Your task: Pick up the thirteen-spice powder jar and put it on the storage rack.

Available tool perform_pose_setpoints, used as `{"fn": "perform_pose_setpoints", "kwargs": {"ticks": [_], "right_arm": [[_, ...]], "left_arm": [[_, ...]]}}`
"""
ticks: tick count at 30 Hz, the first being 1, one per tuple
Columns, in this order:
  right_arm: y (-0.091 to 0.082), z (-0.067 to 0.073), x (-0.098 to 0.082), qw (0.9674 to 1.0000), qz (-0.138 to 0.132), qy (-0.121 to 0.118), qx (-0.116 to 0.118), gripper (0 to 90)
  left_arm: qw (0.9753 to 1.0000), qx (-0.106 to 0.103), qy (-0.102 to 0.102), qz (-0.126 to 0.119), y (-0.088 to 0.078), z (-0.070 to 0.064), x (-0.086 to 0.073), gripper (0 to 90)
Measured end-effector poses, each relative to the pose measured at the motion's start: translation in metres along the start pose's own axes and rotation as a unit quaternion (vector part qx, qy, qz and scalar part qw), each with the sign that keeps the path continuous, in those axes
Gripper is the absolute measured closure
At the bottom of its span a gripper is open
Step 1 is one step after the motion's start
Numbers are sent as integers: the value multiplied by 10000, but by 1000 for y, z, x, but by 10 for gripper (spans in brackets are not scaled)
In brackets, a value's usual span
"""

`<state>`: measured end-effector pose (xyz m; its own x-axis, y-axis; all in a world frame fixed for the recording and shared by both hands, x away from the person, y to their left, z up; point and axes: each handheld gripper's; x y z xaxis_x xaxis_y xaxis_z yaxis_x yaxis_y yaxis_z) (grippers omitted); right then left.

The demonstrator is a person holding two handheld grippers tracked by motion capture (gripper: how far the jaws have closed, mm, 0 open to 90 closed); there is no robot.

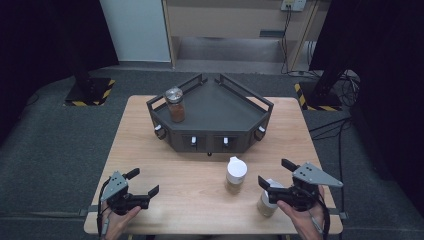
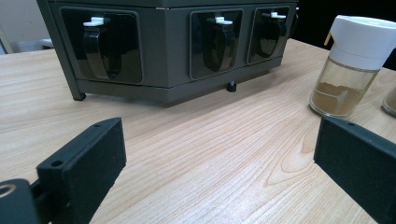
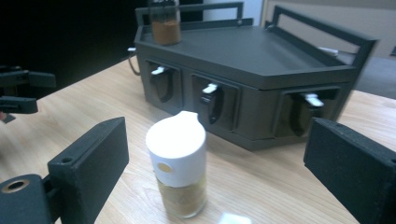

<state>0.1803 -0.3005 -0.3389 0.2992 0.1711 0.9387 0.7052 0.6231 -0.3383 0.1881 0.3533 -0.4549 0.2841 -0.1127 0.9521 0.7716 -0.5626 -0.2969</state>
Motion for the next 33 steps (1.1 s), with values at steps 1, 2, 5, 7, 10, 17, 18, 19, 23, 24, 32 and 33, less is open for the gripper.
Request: {"fn": "perform_pose_setpoints", "kwargs": {"ticks": [1,2,5,7,10,17,18,19,23,24,32,33], "right_arm": [[5,1,3,10000,54,-12,13,66],[7,1,4,10000,75,11,40,67],[18,3,8,9998,141,102,116,66],[24,6,10,9997,178,123,133,67],[33,9,13,9994,276,116,154,66],[56,16,22,9982,583,140,89,69],[59,18,23,9979,632,149,76,69],[62,19,24,9976,674,152,73,71],[72,27,25,9967,811,79,0,77],[75,28,25,9963,854,99,6,79],[93,37,28,9933,1136,157,-108,102],[95,39,29,9929,1170,161,-144,105]], "left_arm": [[10000,0,-1,2,0,0,0,13],[10000,-2,1,6,0,0,0,13],[10000,1,-7,0,0,0,0,13],[10000,-2,-9,3,0,0,0,13],[10000,-8,-1,1,-1,0,0,13],[10000,-6,17,18,-1,0,1,13],[10000,-6,21,18,-1,0,1,13],[10000,-9,23,18,-1,0,1,13],[10000,-17,19,19,0,0,1,14],[10000,-18,21,16,-1,0,1,14],[10000,-26,22,20,0,0,1,14],[10000,-29,23,19,0,0,1,14]]}}
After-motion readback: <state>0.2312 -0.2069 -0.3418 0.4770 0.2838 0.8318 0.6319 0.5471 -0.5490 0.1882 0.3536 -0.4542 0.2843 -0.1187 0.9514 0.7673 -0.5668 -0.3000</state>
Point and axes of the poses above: each handheld gripper's, and its own axes: y roughly forward along the jaws, x roughly out of its top, z roughly to its left, and after that the axes turned 3 degrees about x, right-handed
